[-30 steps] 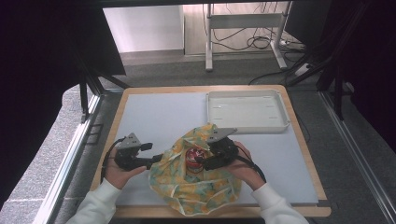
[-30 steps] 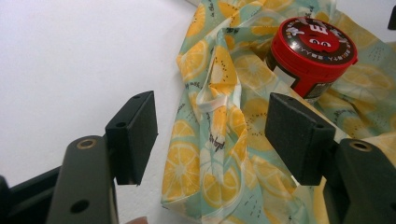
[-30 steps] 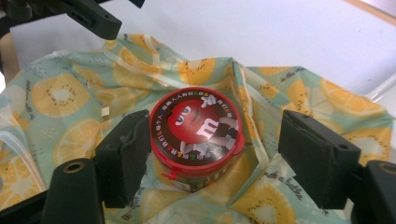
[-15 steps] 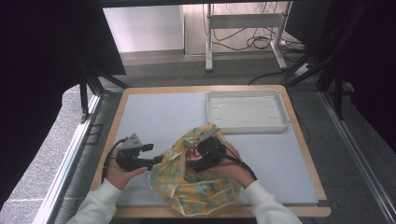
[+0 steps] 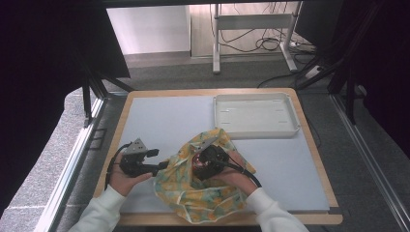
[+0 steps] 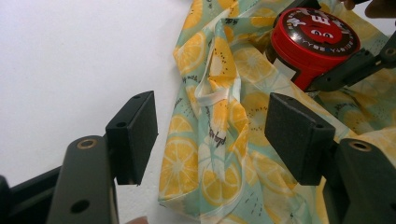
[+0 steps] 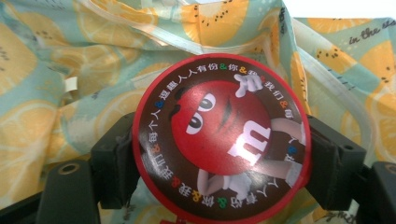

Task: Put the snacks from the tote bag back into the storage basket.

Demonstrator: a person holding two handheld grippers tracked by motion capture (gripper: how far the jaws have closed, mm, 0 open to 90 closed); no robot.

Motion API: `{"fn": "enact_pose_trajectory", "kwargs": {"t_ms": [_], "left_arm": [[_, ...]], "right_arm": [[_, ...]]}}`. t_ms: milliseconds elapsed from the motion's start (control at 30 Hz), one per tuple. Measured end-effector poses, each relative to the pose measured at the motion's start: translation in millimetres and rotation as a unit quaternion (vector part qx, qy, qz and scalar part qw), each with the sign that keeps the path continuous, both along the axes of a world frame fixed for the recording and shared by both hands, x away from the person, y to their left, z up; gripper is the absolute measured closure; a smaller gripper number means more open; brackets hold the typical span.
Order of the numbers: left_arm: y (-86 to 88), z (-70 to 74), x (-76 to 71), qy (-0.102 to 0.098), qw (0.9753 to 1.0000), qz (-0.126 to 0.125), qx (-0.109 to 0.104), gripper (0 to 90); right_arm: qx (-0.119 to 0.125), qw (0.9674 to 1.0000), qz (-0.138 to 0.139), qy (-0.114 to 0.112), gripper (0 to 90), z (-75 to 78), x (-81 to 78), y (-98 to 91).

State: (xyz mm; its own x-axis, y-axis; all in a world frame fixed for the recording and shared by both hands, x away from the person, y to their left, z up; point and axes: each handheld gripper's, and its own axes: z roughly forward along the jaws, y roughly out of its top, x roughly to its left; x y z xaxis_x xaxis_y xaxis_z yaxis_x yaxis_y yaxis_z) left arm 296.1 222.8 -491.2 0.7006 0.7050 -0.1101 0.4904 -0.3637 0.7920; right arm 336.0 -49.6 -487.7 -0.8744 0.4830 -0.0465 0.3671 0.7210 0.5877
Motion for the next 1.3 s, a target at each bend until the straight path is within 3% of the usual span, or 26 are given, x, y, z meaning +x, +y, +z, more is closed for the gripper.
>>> {"fn": "enact_pose_trajectory", "kwargs": {"t_ms": [367, 1300], "left_arm": [[-1.2, -1.0, 0.4, 0.001, 1.0000, -0.002, 0.003, 35.2], [-0.5, -1.2, 0.4, 0.000, 1.0000, 0.003, 0.002, 35.1]], "right_arm": [[0.003, 1.0000, 0.005, 0.005, 24.6, 3.1, -0.5, -0.8], [0.065, 0.9974, 0.015, -0.028, 25.1, 46.9, -11.5, -15.9]]}}
